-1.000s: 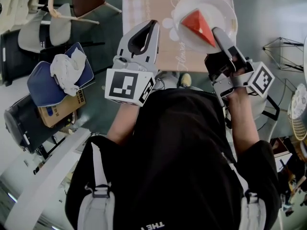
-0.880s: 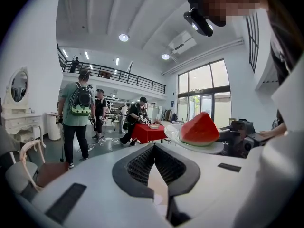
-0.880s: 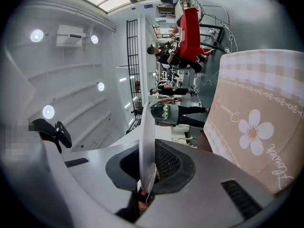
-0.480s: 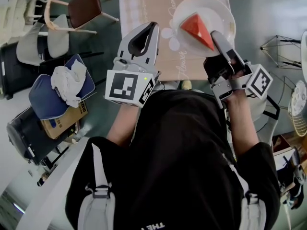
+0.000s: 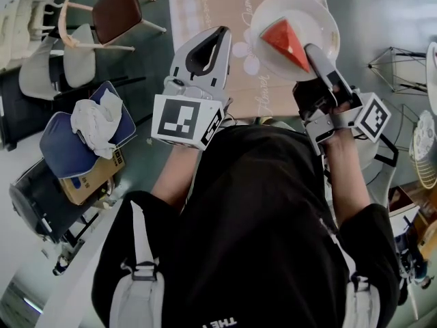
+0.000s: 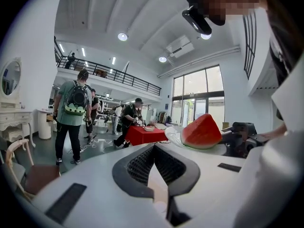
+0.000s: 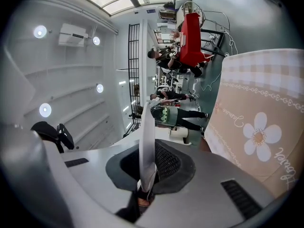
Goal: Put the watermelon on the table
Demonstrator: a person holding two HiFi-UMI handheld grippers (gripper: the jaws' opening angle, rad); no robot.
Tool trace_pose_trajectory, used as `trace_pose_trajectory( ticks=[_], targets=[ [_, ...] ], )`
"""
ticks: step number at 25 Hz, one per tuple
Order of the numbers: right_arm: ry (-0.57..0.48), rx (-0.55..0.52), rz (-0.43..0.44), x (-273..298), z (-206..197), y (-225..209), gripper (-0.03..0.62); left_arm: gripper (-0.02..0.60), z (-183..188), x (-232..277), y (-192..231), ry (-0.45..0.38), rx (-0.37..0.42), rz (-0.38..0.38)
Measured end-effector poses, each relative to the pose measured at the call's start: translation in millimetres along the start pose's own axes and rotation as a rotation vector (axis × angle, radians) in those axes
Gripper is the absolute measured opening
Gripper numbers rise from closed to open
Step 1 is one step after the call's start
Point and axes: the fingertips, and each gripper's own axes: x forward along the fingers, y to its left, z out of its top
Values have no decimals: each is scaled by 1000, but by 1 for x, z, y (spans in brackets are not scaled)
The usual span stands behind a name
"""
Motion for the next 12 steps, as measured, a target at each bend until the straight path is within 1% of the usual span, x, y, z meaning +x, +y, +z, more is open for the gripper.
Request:
trace_pose_trajectory(
  ticks=[3, 12],
  targets=[
    [-10, 1, 9, 3, -1, 1, 23, 11, -2, 0, 2, -2, -3, -12],
    [-24, -16, -18, 11, 1, -5, 23, 11, -12, 7, 11, 28, -33, -51]
  ],
)
